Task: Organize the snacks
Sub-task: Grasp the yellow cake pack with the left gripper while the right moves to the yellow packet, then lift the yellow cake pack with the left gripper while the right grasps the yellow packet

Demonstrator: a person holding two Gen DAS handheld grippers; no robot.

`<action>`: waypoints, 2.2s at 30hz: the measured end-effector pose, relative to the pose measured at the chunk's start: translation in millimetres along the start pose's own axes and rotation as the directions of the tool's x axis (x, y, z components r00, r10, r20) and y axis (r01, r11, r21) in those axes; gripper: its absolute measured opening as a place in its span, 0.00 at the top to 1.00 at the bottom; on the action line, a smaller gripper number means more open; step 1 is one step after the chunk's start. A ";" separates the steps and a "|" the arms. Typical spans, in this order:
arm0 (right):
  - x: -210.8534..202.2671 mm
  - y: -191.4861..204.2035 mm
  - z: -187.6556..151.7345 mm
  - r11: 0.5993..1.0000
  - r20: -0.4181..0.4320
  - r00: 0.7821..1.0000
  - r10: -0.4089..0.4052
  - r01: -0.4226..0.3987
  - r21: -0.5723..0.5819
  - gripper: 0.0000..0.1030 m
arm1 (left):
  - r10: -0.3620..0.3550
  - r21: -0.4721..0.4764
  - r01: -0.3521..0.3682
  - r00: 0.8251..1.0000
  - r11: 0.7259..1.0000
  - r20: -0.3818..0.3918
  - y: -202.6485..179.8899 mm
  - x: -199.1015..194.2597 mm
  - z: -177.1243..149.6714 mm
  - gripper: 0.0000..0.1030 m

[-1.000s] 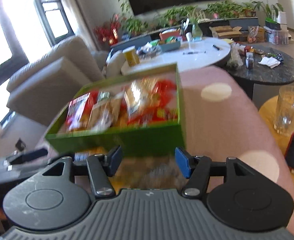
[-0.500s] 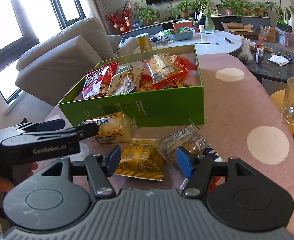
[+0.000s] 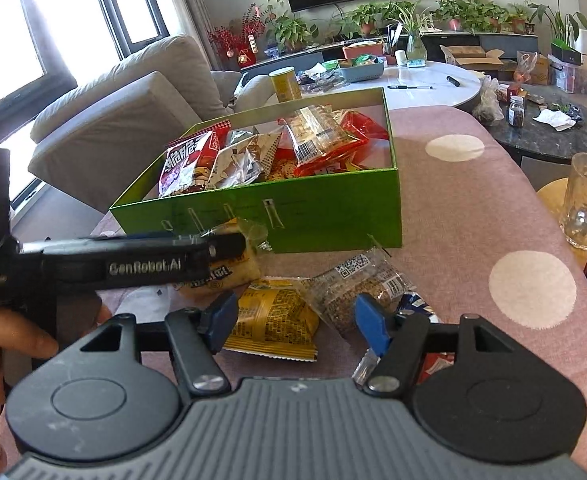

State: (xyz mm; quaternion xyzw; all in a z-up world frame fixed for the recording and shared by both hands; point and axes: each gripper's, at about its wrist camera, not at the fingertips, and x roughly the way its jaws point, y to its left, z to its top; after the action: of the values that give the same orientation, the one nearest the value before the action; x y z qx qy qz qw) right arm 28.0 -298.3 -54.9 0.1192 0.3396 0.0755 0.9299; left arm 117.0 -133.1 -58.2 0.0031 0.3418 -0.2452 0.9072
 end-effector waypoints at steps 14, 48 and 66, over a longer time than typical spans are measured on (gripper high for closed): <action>-11.6 -8.9 -1.3 0.999 0.014 1.000 -0.028 0.027 0.043 0.37 | 0.003 0.030 -0.003 1.000 1.000 -0.002 5.3 -21.8 -7.5 0.35; 32.2 31.2 1.3 0.998 -0.157 0.986 -0.058 0.061 0.012 0.34 | 0.151 0.077 -0.152 0.988 0.985 0.024 26.8 -35.6 -34.7 0.39; 41.8 41.3 -8.4 0.973 -0.066 0.980 -0.189 0.177 -0.151 0.39 | 0.139 0.007 -0.139 0.990 0.990 0.011 38.2 -17.3 -30.9 0.65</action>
State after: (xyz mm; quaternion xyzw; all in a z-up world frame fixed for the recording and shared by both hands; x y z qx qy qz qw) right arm 51.8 -248.0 -75.5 0.0167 0.3797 0.0186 0.9248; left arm 103.8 -86.5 -77.3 0.0290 0.3350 -0.1830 0.9238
